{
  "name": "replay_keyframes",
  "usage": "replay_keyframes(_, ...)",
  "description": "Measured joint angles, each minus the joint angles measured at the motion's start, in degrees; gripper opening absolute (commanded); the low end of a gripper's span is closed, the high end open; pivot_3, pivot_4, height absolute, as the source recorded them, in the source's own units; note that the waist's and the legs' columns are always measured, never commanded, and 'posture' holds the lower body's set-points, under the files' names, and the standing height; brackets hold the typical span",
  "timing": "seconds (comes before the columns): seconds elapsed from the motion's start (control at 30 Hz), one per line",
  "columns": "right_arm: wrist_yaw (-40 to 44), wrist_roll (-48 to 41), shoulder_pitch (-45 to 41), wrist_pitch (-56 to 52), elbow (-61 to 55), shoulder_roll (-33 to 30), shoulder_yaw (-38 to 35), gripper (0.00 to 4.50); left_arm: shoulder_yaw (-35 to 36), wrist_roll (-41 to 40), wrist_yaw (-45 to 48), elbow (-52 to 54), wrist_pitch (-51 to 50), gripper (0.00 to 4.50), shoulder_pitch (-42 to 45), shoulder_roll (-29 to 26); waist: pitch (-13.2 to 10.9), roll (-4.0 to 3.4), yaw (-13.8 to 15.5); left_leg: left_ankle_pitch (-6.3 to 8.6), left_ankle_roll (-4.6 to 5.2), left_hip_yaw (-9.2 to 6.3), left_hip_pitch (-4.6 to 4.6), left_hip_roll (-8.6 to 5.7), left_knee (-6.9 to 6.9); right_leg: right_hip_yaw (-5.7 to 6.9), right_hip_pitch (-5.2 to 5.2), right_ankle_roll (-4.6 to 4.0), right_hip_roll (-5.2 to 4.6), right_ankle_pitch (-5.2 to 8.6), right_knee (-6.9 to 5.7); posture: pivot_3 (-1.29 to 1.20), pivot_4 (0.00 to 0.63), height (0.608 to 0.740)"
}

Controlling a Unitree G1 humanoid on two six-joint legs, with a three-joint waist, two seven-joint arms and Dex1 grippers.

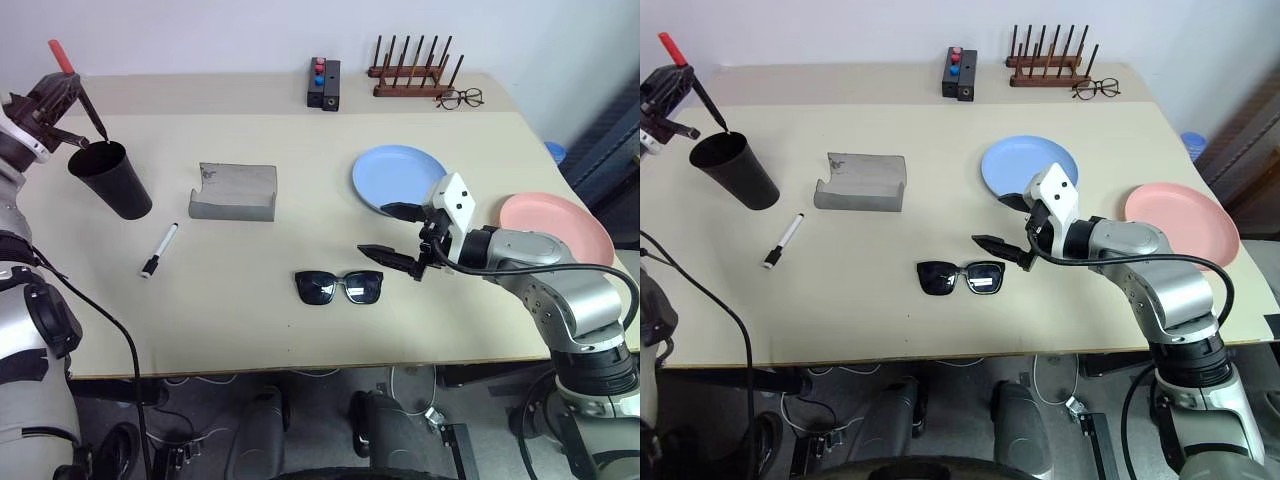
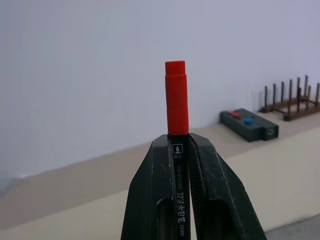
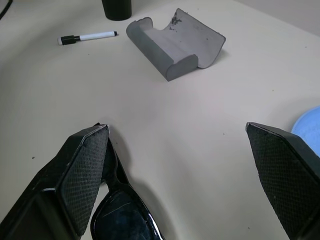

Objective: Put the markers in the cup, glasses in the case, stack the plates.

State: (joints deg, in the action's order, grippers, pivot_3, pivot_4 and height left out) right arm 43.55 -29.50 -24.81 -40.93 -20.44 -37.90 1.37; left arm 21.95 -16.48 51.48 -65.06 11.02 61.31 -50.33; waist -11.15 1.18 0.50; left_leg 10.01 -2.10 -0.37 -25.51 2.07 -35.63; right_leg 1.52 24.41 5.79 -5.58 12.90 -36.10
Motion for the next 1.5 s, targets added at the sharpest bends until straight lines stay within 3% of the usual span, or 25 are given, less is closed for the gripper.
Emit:
replay_keyframes(0.43,-0.1,0.1,-0.7,0.1,0.1,0.0,0.1,4.50,4.2,-4.2,-1.9,2.3,-2.0,0.05,-8.4,1.9,0.0,0.02,0.2,0.00,0.00,0.00,0.00,0.00,-0.02,0.00,-0.02,-0.01,0.00,0.00,0.01,0.00,0.150,0.740)
replay_keyframes(0.9,-1.0,-1.4,-1.0,0.6,0.1,1.9,-2.2,4.50,4.2,-5.0,-4.5,4.5,-3.1,0.05,-10.5,3.3,0.0,0.02,0.1,0.00,0.00,0.00,0.02,0.00,-0.01,0.00,-0.02,-0.01,0.00,0.00,0.00,0.00,0.150,0.740)
replay_keyframes(1.23,-1.7,-9.6,-1.2,2.6,-0.5,7.6,-9.0,4.50,4.0,-5.0,-5.6,6.5,-4.0,0.05,-11.0,4.3,0.0,0.02,0.1,0.00,0.00,0.00,0.02,0.01,0.00,0.00,-0.03,0.00,0.00,-0.01,-0.01,0.00,0.150,0.740)
replay_keyframes(1.5,-0.3,-13.9,-1.1,4.8,-3.3,7.8,-10.1,4.50,3.7,-4.9,-6.3,7.8,-4.7,0.05,-11.4,4.4,0.0,0.02,0.1,0.00,0.00,0.00,0.04,0.01,0.01,0.00,-0.03,-0.01,0.00,0.00,0.00,0.00,0.150,0.740)
